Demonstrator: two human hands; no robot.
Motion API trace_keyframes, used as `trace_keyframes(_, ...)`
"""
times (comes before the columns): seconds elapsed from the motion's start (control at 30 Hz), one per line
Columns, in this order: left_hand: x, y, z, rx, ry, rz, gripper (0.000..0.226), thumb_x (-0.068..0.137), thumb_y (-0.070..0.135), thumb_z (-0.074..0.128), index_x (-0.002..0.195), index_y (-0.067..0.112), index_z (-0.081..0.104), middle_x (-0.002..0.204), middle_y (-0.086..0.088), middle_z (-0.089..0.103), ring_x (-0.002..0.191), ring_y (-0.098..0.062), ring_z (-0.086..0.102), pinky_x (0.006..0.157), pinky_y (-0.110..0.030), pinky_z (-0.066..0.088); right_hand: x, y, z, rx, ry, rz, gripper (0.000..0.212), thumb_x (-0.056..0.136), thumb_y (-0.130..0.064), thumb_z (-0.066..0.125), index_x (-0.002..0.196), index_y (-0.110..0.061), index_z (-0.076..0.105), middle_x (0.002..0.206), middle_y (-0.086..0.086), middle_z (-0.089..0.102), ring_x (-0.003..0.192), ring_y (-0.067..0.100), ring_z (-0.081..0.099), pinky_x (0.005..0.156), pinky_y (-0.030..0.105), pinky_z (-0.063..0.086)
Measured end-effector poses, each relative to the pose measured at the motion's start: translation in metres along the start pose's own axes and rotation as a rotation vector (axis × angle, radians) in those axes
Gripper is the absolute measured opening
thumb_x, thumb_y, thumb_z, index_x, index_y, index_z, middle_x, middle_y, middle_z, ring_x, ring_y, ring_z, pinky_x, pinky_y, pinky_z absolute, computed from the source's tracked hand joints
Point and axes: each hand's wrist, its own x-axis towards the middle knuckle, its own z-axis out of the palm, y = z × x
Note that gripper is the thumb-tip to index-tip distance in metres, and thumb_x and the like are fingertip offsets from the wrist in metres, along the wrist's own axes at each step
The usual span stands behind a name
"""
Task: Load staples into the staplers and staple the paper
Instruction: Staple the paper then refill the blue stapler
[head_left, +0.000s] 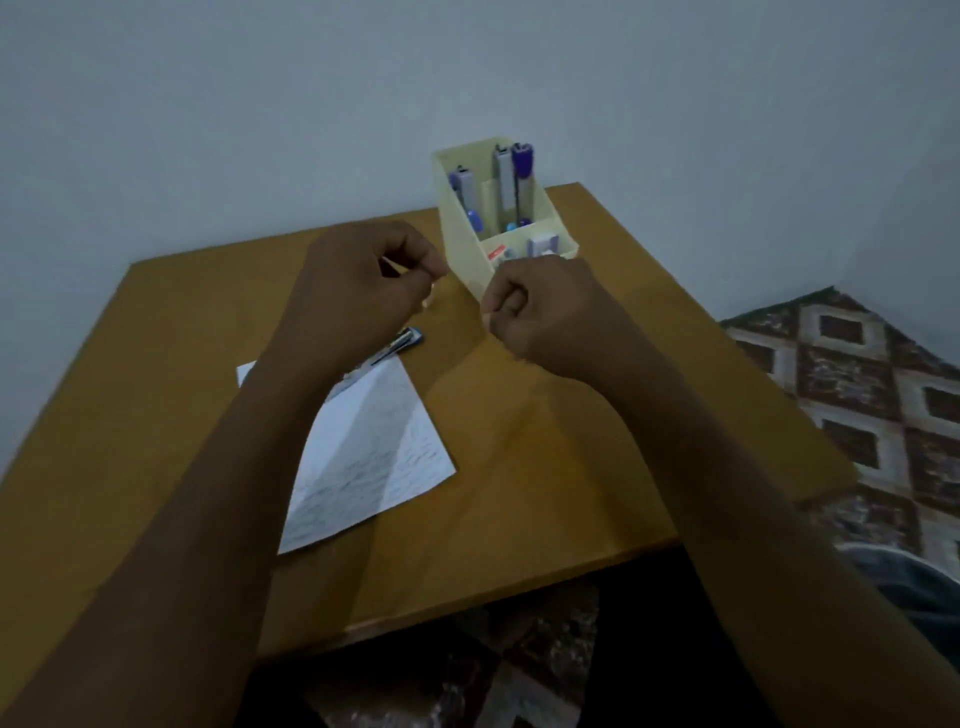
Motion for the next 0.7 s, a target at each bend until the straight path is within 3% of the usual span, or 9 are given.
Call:
trace_keyframes(0.1, 0.000, -0.035, -0.021, 0.025, 0.028, -0.085, 0.018, 0.083, 0.008, 0.063, 0.079, 0.025, 0.069, 0.075, 0.012, 0.066, 0.067, -0.017, 0.064, 0.068, -0.036, 0.056, 0.024, -0.009, 0.029, -0.011, -0.074, -0.044, 0.011, 0.083, -0.010, 0.058, 0.083, -0.008, 0.069, 0.085, 0.004, 0.070, 0.073, 0.007, 0.054, 0.057, 0.008, 0.037)
trace_keyframes(0.23, -0.002, -0.076, -0.040, 0.055, 0.058, -0.185, 0.012, 0.085, 0.009, 0.064, 0.086, 0.018, 0.072, 0.077, 0.011, 0.065, 0.071, -0.013, 0.061, 0.071, -0.035, 0.055, 0.053, -0.014, 0.059, -0.019, -0.117, -0.064, 0.013, 0.086, -0.011, 0.055, 0.092, -0.012, 0.066, 0.094, 0.003, 0.067, 0.084, 0.013, 0.057, 0.065, 0.015, 0.042)
trace_keyframes(0.3, -0.001, -0.089, -0.044, 0.059, 0.053, -0.213, 0.012, 0.085, 0.010, 0.064, 0.088, 0.018, 0.072, 0.080, 0.008, 0.066, 0.069, -0.009, 0.060, 0.068, -0.030, 0.053, 0.065, -0.014, 0.069, -0.037, -0.143, -0.068, 0.014, 0.085, -0.011, 0.059, 0.097, -0.014, 0.063, 0.101, 0.005, 0.064, 0.091, 0.019, 0.058, 0.074, 0.026, 0.045)
trace_keyframes(0.5, 0.012, -0.120, -0.049, 0.055, 0.023, -0.223, 0.014, 0.086, 0.010, 0.063, 0.086, 0.021, 0.070, 0.082, 0.009, 0.067, 0.055, 0.008, 0.055, 0.057, -0.018, 0.043, 0.105, -0.003, 0.097, -0.218, -0.182, -0.066, 0.032, 0.084, -0.024, 0.062, 0.114, -0.016, 0.055, 0.112, 0.008, 0.056, 0.101, 0.024, 0.051, 0.077, 0.027, 0.036)
trace_keyframes(0.6, 0.018, -0.130, -0.045, 0.062, -0.004, -0.223, 0.015, 0.086, 0.009, 0.062, 0.086, 0.022, 0.069, 0.079, 0.014, 0.064, 0.057, 0.009, 0.055, 0.052, -0.010, 0.041, 0.116, 0.006, 0.108, -0.324, -0.232, -0.028, 0.030, 0.085, -0.031, 0.059, 0.109, -0.013, 0.055, 0.108, 0.010, 0.056, 0.096, 0.025, 0.051, 0.076, 0.032, 0.040)
trace_keyframes(0.7, 0.020, -0.134, -0.040, 0.064, -0.025, -0.217, 0.016, 0.087, 0.008, 0.062, 0.086, 0.023, 0.068, 0.082, 0.013, 0.064, 0.068, 0.003, 0.058, 0.052, -0.003, 0.040, 0.119, 0.012, 0.119, -0.347, -0.219, -0.039, 0.023, 0.083, -0.026, 0.059, 0.101, -0.011, 0.057, 0.104, 0.011, 0.056, 0.093, 0.025, 0.051, 0.075, 0.033, 0.041)
